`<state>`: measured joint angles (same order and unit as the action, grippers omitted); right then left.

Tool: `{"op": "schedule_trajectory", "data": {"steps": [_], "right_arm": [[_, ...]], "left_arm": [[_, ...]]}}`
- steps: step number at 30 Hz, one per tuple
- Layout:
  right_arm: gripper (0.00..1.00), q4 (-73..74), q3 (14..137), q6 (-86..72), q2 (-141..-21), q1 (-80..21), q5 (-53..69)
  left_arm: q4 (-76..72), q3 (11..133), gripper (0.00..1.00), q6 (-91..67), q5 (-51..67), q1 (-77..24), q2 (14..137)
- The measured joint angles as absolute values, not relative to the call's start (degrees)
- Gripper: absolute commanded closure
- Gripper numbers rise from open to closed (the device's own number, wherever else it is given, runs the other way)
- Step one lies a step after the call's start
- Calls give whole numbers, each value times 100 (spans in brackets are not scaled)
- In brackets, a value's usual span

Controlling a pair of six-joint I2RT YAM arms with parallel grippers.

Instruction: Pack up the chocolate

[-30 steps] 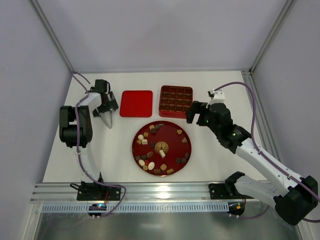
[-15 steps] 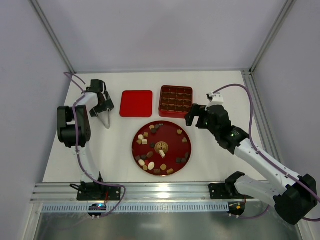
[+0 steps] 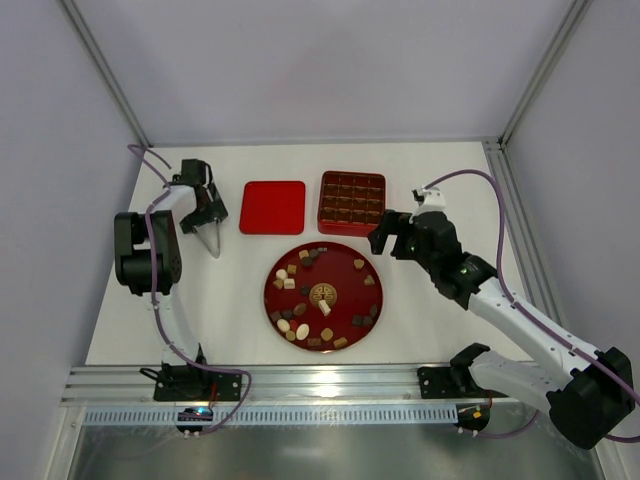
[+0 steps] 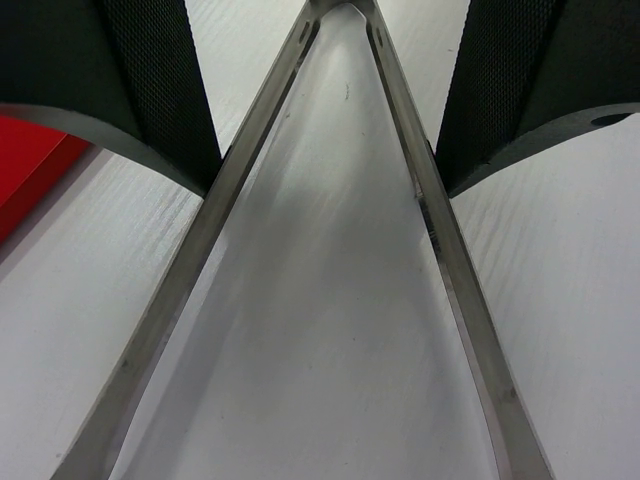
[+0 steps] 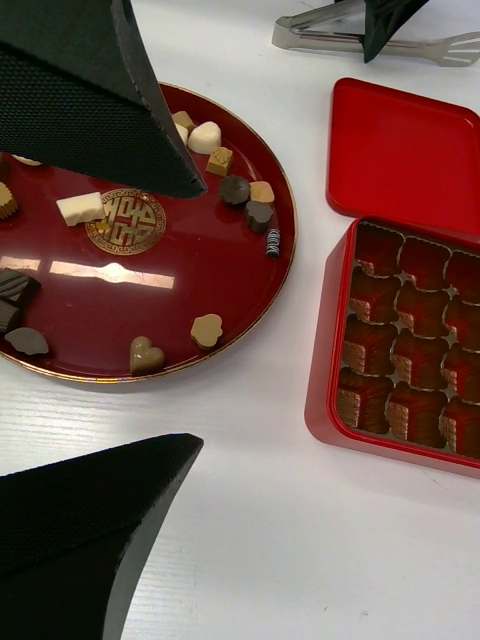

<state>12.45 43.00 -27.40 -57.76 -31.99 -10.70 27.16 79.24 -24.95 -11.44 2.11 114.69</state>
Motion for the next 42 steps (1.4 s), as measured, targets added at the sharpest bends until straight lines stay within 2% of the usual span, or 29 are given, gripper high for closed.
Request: {"op": "schedule_trajectory", "data": {"steps": [12,20,21,24,31,36,42], "right_arm": [[0,1247,4252,-2792,-5774,-3199,-1002],[0,1245,4248,-2862,-5774,-3199,-965],[0,1245,4246,-2864,-5774,-3199,-963],[0,1245,4241,-2871,-5776,-3199,-961],[0,1205,4185,-2908,-5778,-3199,-921],[0,1208,4101,-2919,-5778,-3199,-897],[0,1205,4088,-2941,-5778,-3199,-878]], "left_arm": [[2816,7950,27,-2504,-1133,148,11469],[2899,7970,23,-2504,-1094,95,11469],[2902,7970,18,-2502,-1090,93,11469],[2917,7970,15,-2497,-1079,84,11469],[2934,7970,16,-2480,-1055,80,11465],[2945,7968,19,-2477,-1039,80,11465],[2954,7968,31,-2477,-1026,80,11465]]}}
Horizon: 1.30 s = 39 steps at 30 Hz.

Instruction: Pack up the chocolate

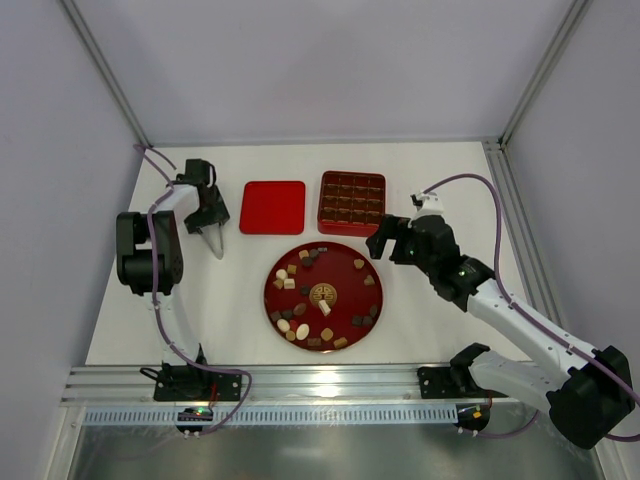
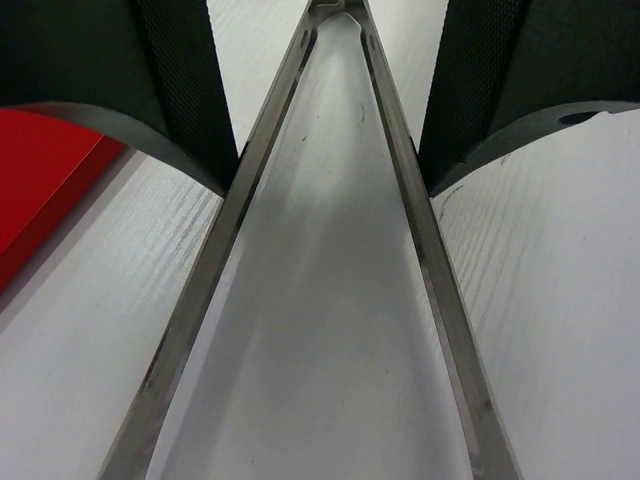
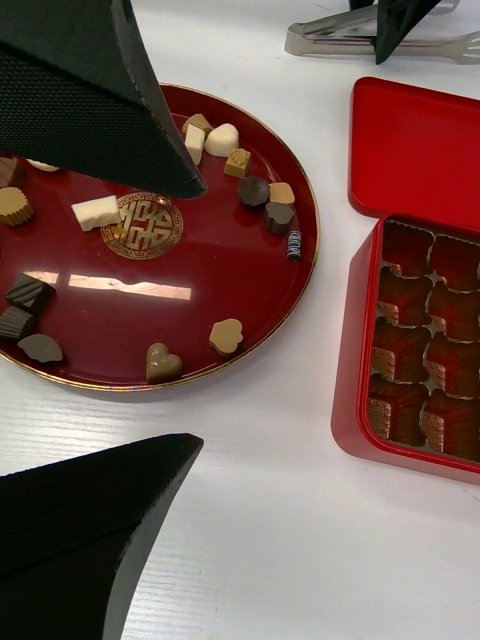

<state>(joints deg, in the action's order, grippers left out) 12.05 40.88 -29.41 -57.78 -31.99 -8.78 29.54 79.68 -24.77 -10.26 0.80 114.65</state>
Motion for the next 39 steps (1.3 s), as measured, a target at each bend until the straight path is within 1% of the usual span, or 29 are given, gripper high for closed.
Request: {"op": "schedule_trajectory", "data": {"steps": [1,4,9,14,24,39], "right_arm": [[0,1203,4084,-2947,-5778,-3199,-878],[0,1201,4062,-2963,-5780,-3199,-878],[0,1160,4058,-2974,-5872,-3199,-867],[0,1120,4060,-2974,-6018,-3199,-823],[0,1074,4062,-2969,-6071,-3199,-773],[0,1087,4154,-2860,-6128,-3199,-786]], "left_arm": [[2956,7968,34,-2475,-1024,80,11463],[3017,7970,39,-2473,-1004,75,11448],[3413,8029,43,-2475,-987,-62,11382],[3896,8088,43,-2477,-993,-196,11004],[4574,8272,43,-2467,-1105,-268,9723],[5238,8281,43,-2320,-1059,-537,9002]]}}
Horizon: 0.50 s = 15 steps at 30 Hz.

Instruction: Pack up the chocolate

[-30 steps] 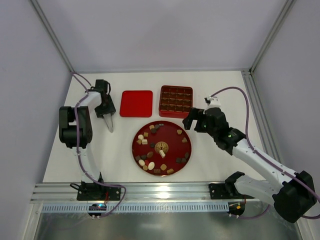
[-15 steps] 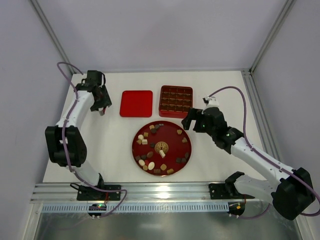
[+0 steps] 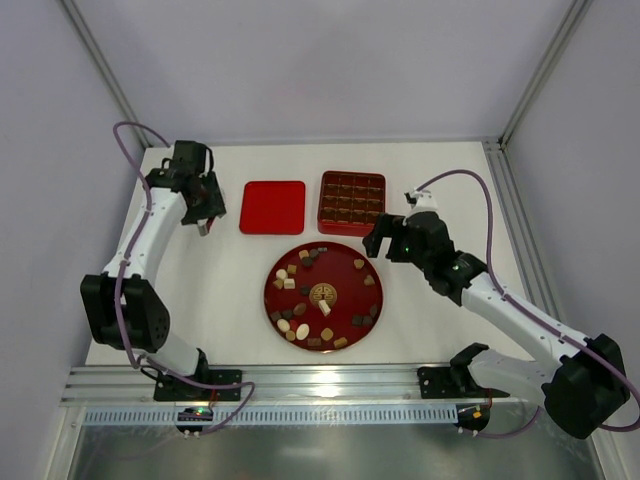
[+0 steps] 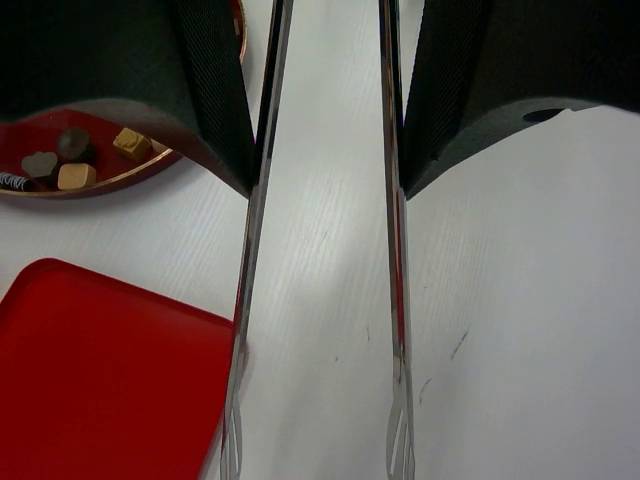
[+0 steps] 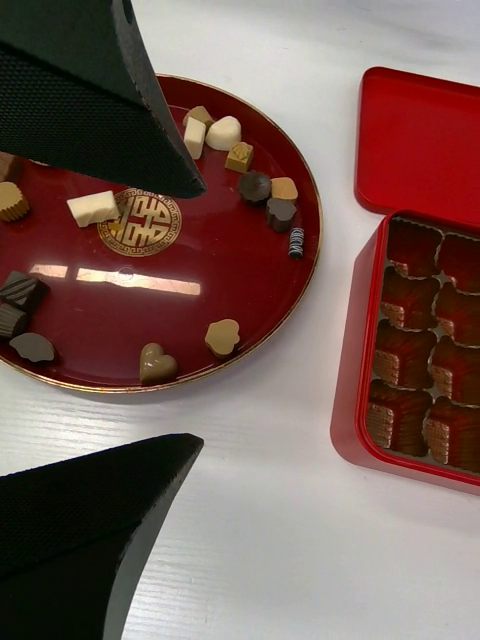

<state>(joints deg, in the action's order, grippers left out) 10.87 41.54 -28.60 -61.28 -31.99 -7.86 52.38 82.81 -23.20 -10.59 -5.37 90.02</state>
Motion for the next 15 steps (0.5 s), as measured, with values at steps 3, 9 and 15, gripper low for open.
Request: {"op": "schedule_trajectory", "data": {"steps": [3,9,15], "right_arm": [[0,1100,4244,-2834,-6128,-3199,-803],[0,1175,4357,-2751,-6123,-3199,-902],[0,1297,4405,-2650,-6099,-3199,-1059]], "left_arm": [[5345,8320,46,-2285,-1022,-633,8844],[5470,8355,49,-2200,-934,-869,8560],[5607,8355,50,-2202,-836,-1199,8274]]}}
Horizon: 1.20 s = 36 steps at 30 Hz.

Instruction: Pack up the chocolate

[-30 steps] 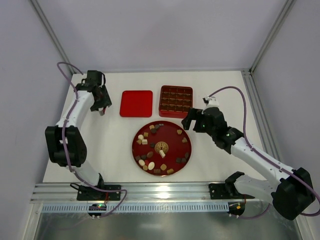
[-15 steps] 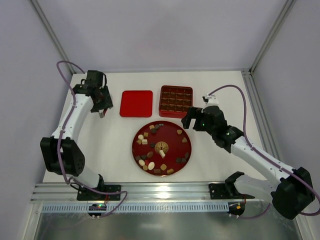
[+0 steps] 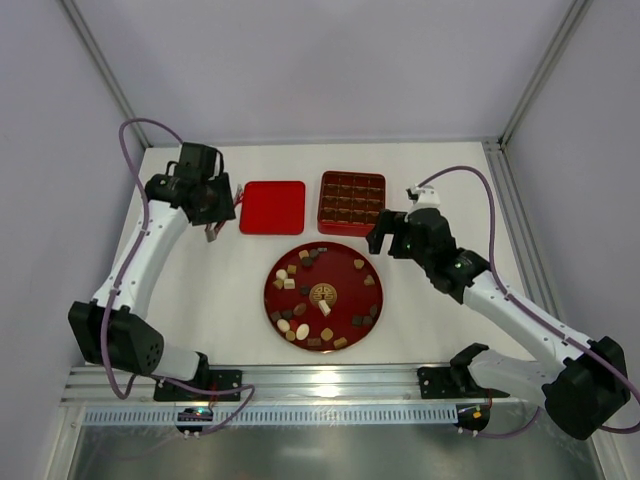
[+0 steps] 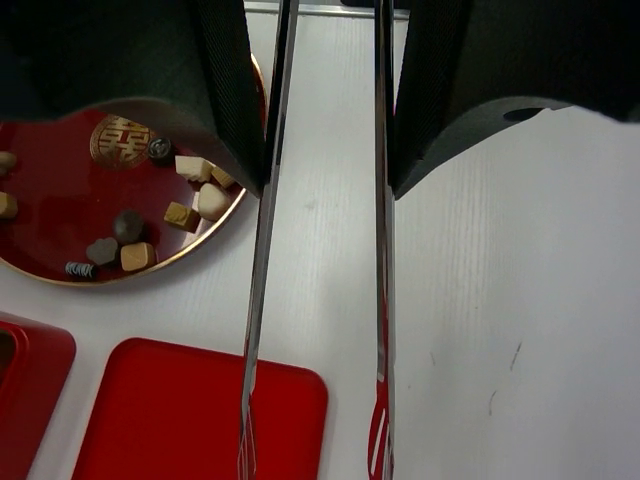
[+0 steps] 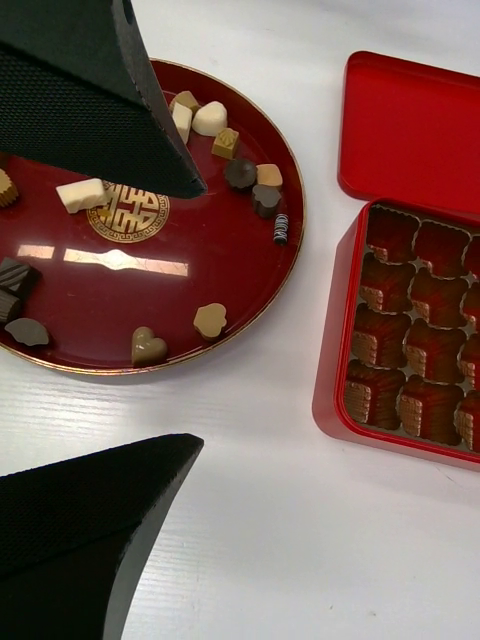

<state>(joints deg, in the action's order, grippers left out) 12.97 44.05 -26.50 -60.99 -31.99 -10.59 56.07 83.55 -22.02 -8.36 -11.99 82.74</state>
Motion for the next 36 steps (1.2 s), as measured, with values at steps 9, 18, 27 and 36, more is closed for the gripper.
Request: {"op": "schedule_trajectory", "data": {"steps": [9,18,27,36], "right_arm": [[0,1476,4630,-2554,-6071,-3199,-1166],[0,1562,4672,-2526,-5975,-3199,-1249],[0,1575,4672,-2545,-5959,-3199,-1251],[0,1575,4657,-2587,-5933,-3199,-1247]], "left_arm": [[5920,8322,51,-2202,-436,-1918,7581],[6455,7922,51,-2200,-67,-2744,6901],[6869,7511,51,-2215,32,-3675,6759],[6989,7126,51,-2320,27,-3992,6761]]}}
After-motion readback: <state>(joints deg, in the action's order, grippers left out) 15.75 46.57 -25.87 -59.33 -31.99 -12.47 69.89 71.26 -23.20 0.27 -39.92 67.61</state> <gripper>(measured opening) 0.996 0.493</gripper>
